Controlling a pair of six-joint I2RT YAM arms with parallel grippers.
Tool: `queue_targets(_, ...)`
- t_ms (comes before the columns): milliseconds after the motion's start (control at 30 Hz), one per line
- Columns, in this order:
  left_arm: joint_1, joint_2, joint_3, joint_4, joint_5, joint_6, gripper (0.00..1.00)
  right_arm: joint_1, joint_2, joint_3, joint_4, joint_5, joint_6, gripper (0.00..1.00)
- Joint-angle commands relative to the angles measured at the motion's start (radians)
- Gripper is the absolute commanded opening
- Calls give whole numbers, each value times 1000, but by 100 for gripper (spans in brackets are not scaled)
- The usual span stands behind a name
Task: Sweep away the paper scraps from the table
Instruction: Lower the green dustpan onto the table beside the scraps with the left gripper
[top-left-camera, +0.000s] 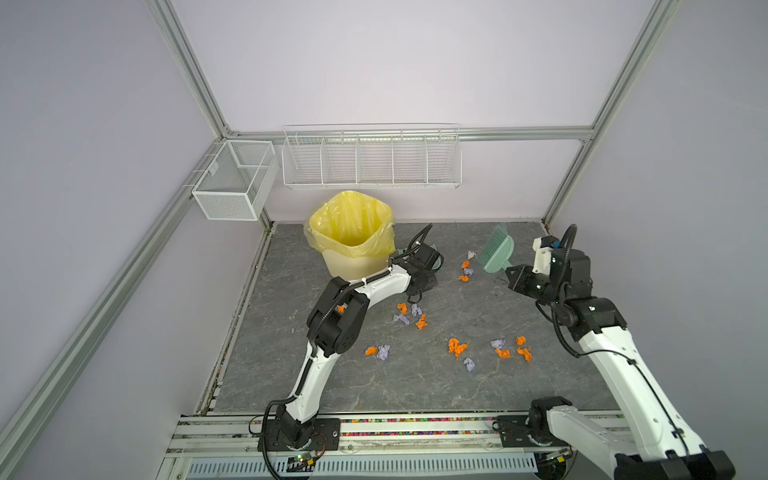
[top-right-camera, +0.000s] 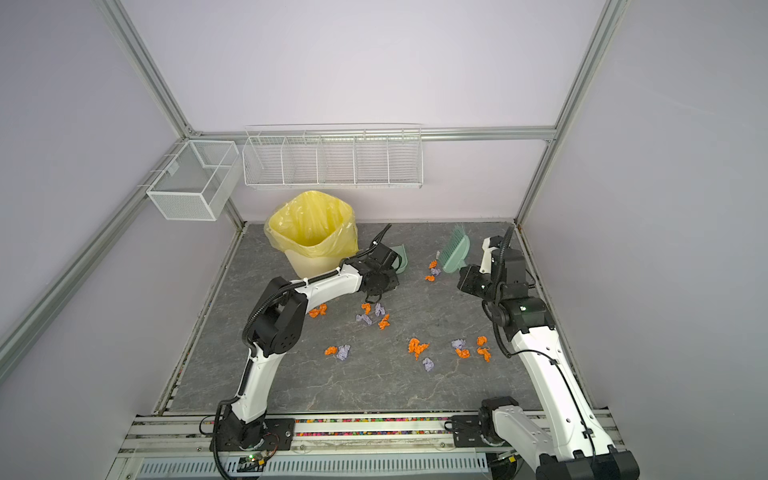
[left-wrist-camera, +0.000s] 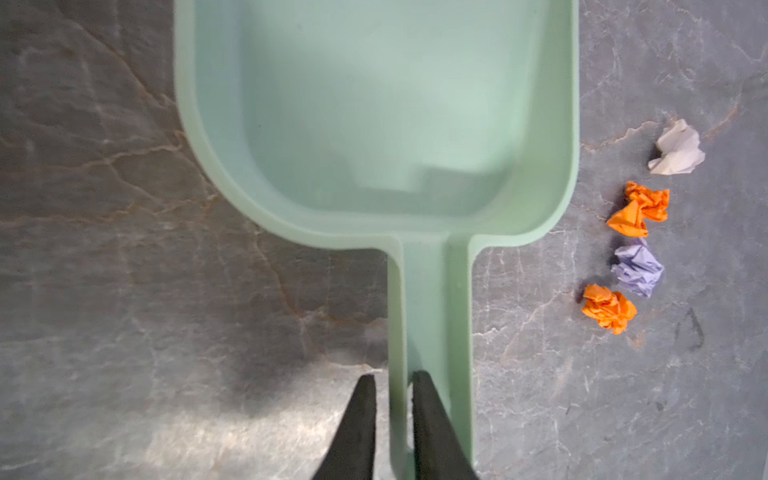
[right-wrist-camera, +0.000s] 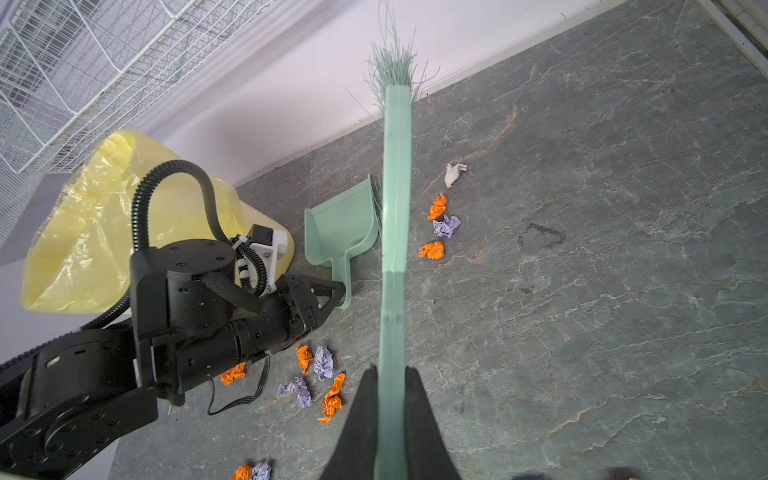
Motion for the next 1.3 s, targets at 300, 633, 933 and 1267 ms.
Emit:
queue_targets(300,-7,-1,-9,6,-23,5,1,-6,-16,23,3,-1,-6,7)
queue_targets(633,-11,-38,-7,8,-22,67,0,-6,-23,22,-8,15,-3,7)
queue_targets(933,-50,-124,-34,-12,-71,185,0,-6,-9,26,-34,9,-3,7)
queue_targets(1267,-55,-219,-84,-36,-35,301,0,-6,25,68,-79,13,-22,7)
